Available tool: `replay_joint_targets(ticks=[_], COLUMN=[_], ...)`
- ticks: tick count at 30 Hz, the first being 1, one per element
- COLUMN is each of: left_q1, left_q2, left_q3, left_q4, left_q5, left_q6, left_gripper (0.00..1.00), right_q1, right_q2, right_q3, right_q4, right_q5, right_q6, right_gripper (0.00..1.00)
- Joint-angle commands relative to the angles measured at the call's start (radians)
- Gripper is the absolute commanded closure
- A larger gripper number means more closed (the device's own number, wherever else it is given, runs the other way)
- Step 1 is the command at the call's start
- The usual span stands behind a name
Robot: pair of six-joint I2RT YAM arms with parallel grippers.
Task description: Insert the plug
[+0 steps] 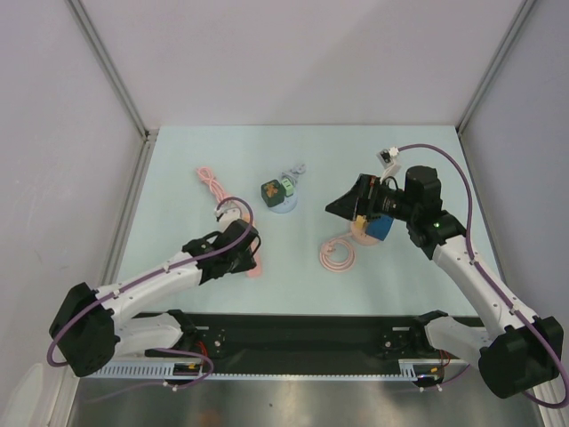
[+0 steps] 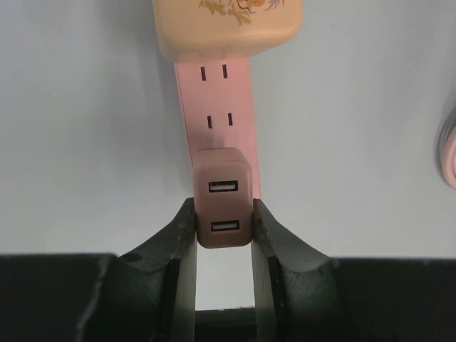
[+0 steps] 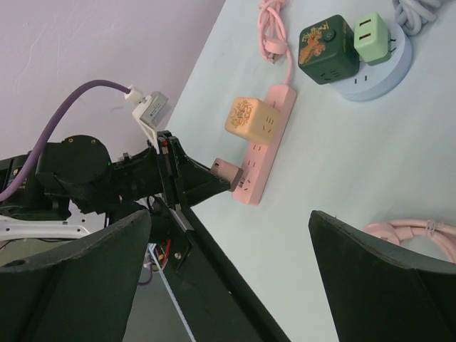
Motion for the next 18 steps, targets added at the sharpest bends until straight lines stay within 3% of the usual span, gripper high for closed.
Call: replay_joint_targets(ticks=[1, 18], left_q1=[0.003, 0.003], left_q2=[0.050, 0.075], left_q3=[-0.015, 0.024], left_q4=[-0.019, -0.088], left_q5=[0.106, 0.106], left_q6=[-0.017, -0.014], left_gripper=[1.00, 1.00], right_q1=[-0.004, -0.004], right_q2=[-0.011, -0.009], right_q3=[0.002, -0.007], right_q4=[0.017, 0.016], right_q5=[-0.010, -0.006], right_q6=[-0.017, -0.023], right_gripper=[0.00, 0.00])
